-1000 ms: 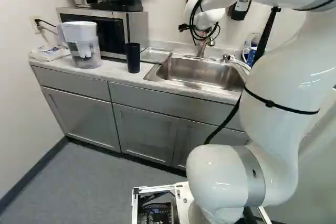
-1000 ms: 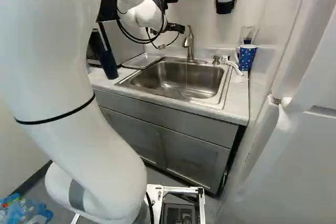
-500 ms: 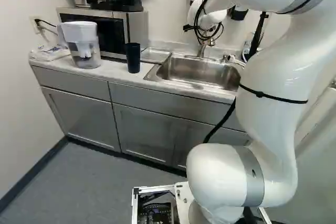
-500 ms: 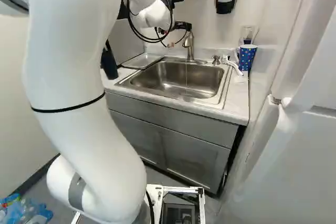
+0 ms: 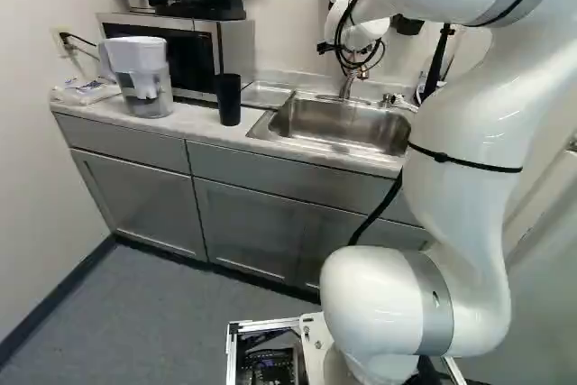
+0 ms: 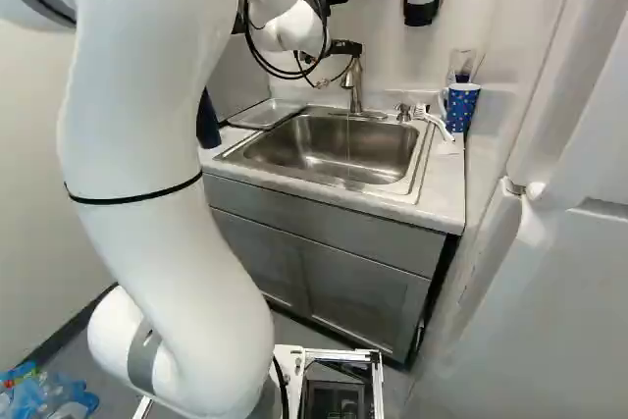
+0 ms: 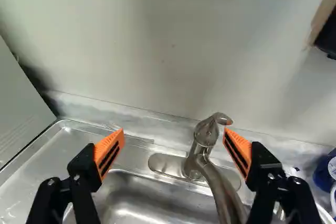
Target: Rinse the cup and place it in the tray
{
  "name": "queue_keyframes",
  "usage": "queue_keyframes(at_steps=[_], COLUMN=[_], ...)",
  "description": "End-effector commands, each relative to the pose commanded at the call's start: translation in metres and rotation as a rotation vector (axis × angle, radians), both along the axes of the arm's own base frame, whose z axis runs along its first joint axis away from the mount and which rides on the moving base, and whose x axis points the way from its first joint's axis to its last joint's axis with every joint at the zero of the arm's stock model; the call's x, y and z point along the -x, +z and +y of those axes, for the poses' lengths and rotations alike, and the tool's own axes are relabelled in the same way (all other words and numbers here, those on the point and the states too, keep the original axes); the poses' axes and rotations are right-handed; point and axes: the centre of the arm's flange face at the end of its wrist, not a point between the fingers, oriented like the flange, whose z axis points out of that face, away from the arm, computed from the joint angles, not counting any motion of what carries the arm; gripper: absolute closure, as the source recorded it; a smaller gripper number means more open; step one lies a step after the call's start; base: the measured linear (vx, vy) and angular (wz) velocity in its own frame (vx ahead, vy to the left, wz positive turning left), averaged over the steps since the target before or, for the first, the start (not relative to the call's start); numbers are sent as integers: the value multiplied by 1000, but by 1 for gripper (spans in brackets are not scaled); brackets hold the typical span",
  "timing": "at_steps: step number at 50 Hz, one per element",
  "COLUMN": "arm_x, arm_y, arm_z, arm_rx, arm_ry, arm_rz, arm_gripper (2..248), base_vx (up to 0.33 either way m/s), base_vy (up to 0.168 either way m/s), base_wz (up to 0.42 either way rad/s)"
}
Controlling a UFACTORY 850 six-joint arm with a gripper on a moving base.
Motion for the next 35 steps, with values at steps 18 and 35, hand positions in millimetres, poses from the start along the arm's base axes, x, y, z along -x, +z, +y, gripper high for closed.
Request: queue_keyframes(at_steps=[18, 35], arm_x=[-4, -5], arm_y=[1, 3], arm_z=[3, 4], arm_rx=[8, 28], arm_ry=[10, 23], arm_rz=[-9, -32], arm_gripper=[3, 3], base_vx=[0, 0], base_vy=[0, 0], base_wz=[0, 0])
